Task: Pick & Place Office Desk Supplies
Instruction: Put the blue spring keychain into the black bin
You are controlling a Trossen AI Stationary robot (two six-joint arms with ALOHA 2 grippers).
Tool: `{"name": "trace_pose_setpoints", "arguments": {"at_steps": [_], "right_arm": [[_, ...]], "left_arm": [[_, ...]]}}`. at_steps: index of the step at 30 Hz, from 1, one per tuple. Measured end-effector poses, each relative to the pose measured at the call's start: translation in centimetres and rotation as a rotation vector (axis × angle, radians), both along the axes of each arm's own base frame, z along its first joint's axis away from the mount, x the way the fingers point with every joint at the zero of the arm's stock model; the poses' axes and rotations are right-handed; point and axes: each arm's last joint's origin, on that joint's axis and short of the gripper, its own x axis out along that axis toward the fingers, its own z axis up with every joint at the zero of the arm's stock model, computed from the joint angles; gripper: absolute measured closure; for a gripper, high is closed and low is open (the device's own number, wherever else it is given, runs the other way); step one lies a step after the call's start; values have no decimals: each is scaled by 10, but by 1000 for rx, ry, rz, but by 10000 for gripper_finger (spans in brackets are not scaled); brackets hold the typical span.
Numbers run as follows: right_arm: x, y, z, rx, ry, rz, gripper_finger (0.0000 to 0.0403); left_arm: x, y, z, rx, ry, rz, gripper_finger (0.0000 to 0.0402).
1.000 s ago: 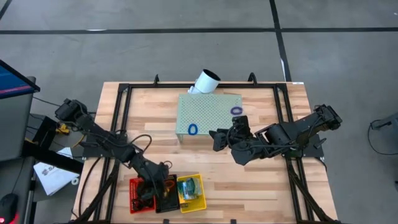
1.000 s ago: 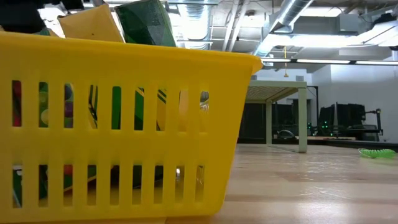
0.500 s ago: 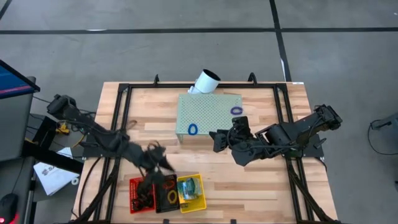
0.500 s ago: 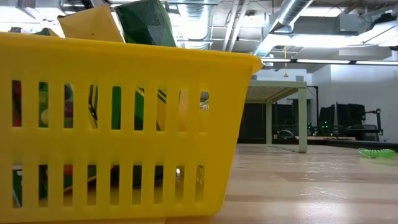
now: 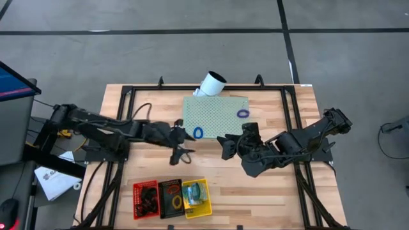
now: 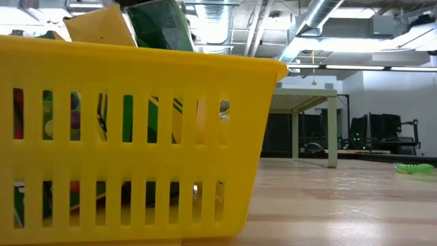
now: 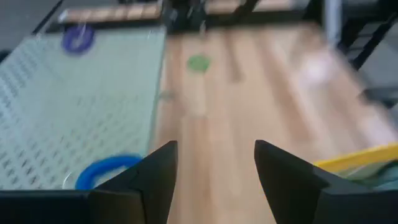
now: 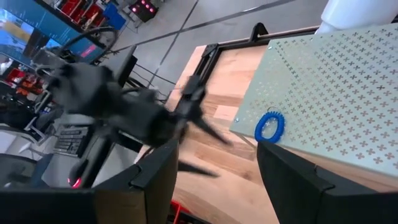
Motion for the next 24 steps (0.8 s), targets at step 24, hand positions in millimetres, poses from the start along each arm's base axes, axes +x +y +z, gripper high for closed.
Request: {"name": "trace_pose_setpoints", "arguments": {"at_steps": [24], "right_arm": [[-2, -1, -2, 0, 24, -6, 188]], "left_arm": [[24, 15, -36, 263, 122, 81, 275]]}}
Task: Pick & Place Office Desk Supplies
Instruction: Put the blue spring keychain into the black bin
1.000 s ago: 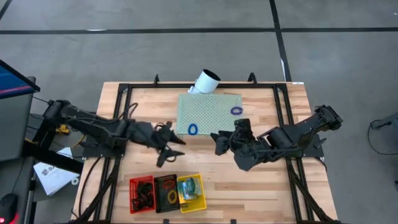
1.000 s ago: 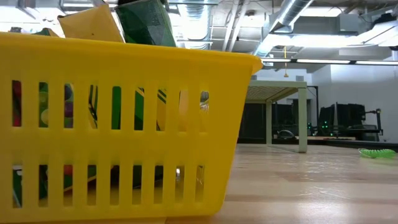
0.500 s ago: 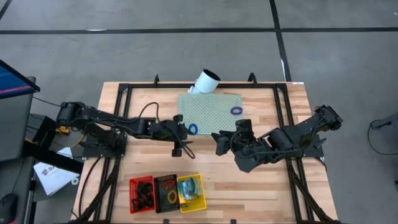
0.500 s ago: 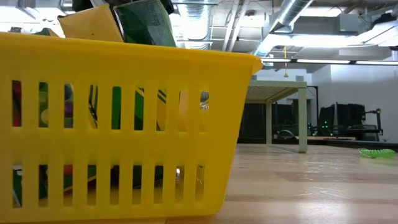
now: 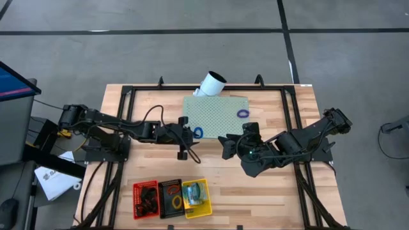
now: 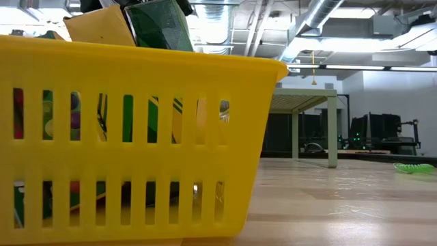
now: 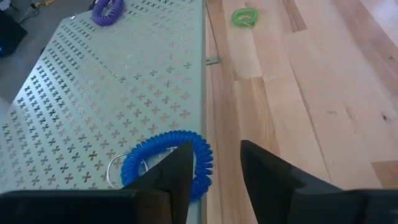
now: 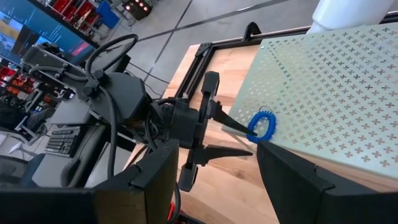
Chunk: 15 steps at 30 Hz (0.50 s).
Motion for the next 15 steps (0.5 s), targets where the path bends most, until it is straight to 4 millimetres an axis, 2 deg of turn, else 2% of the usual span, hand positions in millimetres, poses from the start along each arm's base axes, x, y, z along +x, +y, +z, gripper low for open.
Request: {"name": "trace_pose_setpoints", "arguments": {"at_steps": [4, 11, 15], "right_arm": [[0, 0, 0, 5, 3, 5, 188], [-1, 2, 0, 16, 8, 23, 188], [-2, 4, 0, 19, 7, 30, 188]], "left_arm": [[0, 0, -1, 2, 2, 2, 283], [10, 0, -16, 35, 42, 37, 274], [12, -2, -18, 66, 24, 73, 280]]}}
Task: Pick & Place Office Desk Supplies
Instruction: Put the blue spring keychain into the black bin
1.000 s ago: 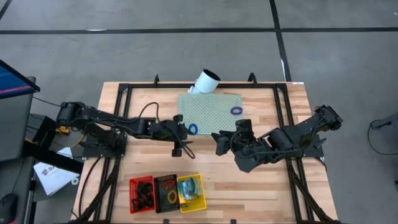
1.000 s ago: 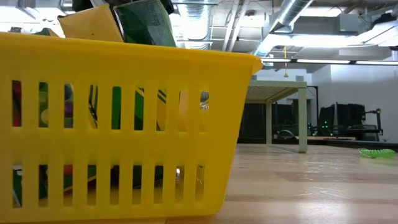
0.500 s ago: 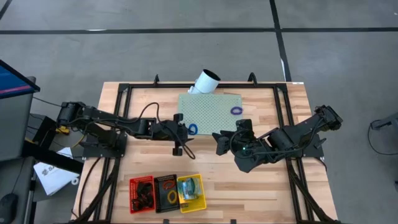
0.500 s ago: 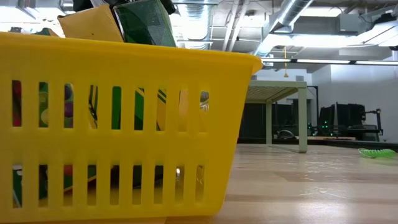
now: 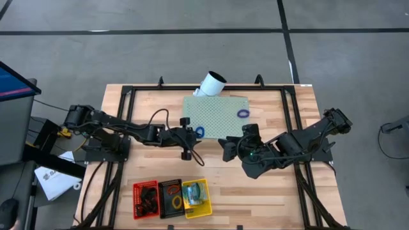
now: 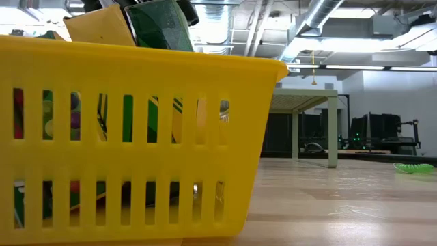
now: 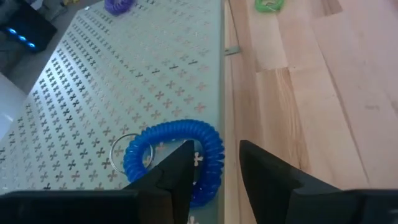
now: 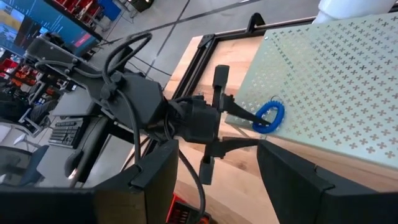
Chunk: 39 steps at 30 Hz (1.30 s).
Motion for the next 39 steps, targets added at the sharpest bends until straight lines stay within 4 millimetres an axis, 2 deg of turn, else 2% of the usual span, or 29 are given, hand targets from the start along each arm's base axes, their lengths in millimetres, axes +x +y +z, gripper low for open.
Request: {"name": "trace_pose_setpoints", "arguments": {"at_steps": [10, 13, 17, 23, 27, 30, 36, 39], "right_arm": [[-3, 3, -1, 2, 8, 7, 188], [-3, 3, -1, 1, 8, 6, 188], [-3, 3, -1, 0, 11, 6, 188], [-3, 3, -1, -5, 8, 1, 188], [-3, 2, -1, -18, 4, -7, 188], [-3, 2, -1, -24, 3, -10, 188], [-3, 2, -1, -25, 3, -11, 188], [-3, 2, 0, -25, 3, -11, 188]], "left_arm": [[-10, 3, 21, -29, -78, 21, 387], [-13, 4, 27, -68, -115, 49, 389], [-22, 1, 45, -159, -200, 35, 389], [-52, -7, 81, -523, -288, -130, 392], [-76, -16, 89, -852, -148, -265, 393], [-94, -33, 91, -1009, 0, -349, 395], [-127, -78, 78, -1104, 330, -337, 395], [-140, -102, 55, -1071, 461, -295, 394]]}}
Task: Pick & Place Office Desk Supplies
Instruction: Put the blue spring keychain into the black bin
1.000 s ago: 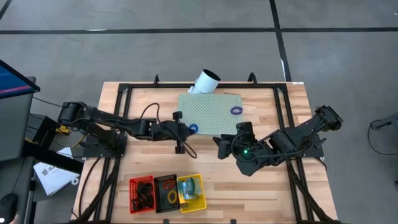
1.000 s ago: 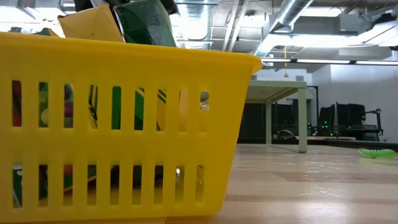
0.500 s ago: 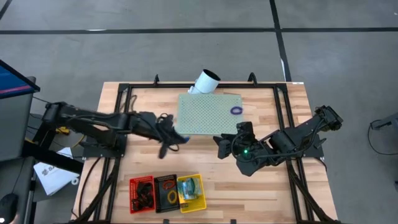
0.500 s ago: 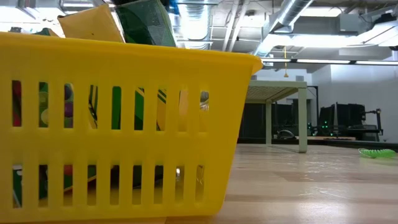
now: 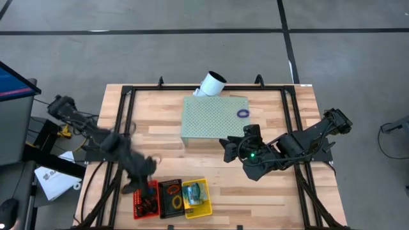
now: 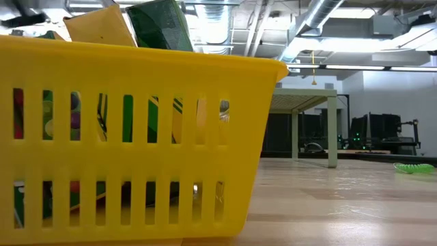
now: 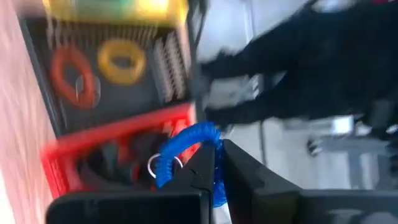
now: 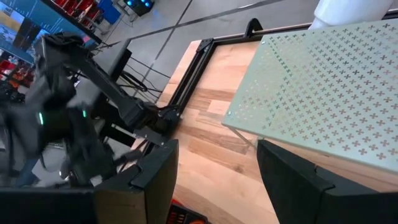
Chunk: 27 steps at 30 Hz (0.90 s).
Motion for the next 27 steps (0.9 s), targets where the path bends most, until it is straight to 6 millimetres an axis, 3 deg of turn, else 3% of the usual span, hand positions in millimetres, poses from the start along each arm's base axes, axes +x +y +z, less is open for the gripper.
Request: {"name": "trace_pose_setpoints", "arguments": {"at_steps": [3, 6, 11, 17, 22, 27], "right_arm": [[0, 0, 0, 4, -7, -5, 188], [1, 0, 1, 9, -15, -5, 188], [1, 1, 1, 16, -26, -5, 188], [2, 1, 2, 24, -39, -5, 188], [1, 3, 2, 26, -40, 3, 188], [-1, 8, 2, 27, -39, 20, 188]], "left_arm": [[-10, -19, -25, 52, 56, -10, 390], [-10, -34, -39, 14, 4, 3, 394], [10, -48, -39, -113, -185, 61, 396], [36, -46, -65, -32, -174, 89, 394], [50, -36, -76, -1, -157, 138, 347], [52, -23, -67, -4, -180, 182, 272]]}}
